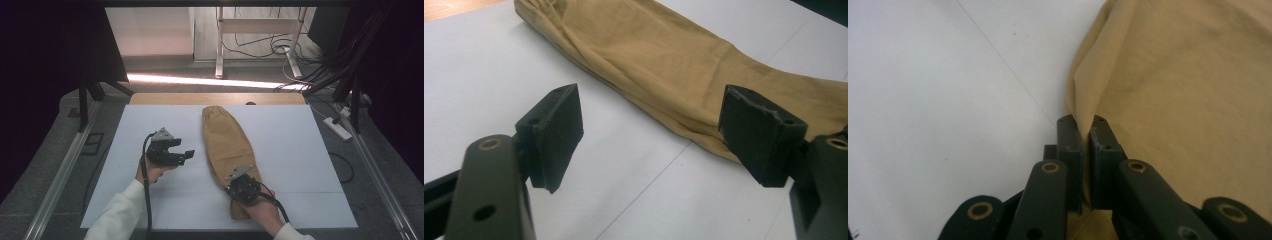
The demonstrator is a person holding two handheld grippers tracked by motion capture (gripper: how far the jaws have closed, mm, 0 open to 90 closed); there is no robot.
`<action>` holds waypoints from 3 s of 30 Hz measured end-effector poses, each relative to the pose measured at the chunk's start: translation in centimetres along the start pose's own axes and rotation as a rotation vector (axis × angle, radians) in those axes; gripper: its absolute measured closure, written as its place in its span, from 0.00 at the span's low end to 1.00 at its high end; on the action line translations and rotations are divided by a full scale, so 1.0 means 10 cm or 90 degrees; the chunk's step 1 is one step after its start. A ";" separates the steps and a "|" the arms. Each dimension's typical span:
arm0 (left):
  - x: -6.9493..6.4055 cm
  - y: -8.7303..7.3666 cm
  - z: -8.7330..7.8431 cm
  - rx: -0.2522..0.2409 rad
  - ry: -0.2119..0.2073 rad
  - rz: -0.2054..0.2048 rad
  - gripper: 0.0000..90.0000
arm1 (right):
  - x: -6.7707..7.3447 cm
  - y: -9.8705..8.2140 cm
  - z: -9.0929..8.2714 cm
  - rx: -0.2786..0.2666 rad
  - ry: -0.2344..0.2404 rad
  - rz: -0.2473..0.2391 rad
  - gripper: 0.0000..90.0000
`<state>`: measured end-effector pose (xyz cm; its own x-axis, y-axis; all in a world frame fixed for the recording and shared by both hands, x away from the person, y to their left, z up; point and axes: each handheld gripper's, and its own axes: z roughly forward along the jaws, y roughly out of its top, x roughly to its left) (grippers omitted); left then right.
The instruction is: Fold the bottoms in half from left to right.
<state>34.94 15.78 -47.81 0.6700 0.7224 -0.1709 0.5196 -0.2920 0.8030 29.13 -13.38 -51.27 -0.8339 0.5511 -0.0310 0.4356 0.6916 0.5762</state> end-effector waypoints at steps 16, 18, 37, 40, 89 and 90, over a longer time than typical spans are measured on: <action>0.01 0.00 0.00 0.000 0.000 -0.003 0.28 | 0.10 0.01 -0.02 -0.043 0.114 0.031 0.96; 0.01 0.00 0.00 0.002 -0.001 -0.002 0.28 | 0.14 0.01 -0.02 -0.044 0.127 0.031 0.96; 0.01 0.00 0.01 0.003 -0.002 -0.001 0.28 | 0.39 0.02 0.04 -0.059 0.199 0.014 0.95; 0.01 -0.01 0.01 0.005 -0.001 -0.002 0.28 | 0.39 0.03 0.05 -0.061 0.201 0.012 0.95; -0.01 0.01 0.05 0.010 -0.010 -0.001 0.27 | -0.79 0.07 -0.25 -0.246 0.044 0.079 0.39; -0.01 0.01 0.06 0.009 -0.010 -0.001 0.27 | -0.80 0.08 -0.25 -0.245 0.038 0.076 0.39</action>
<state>35.24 15.30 -48.07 0.6772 0.7130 -0.1816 0.5286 -0.2998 0.7942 35.26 -18.43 -48.50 -0.8080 0.5813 0.0963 0.3822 0.3927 0.8365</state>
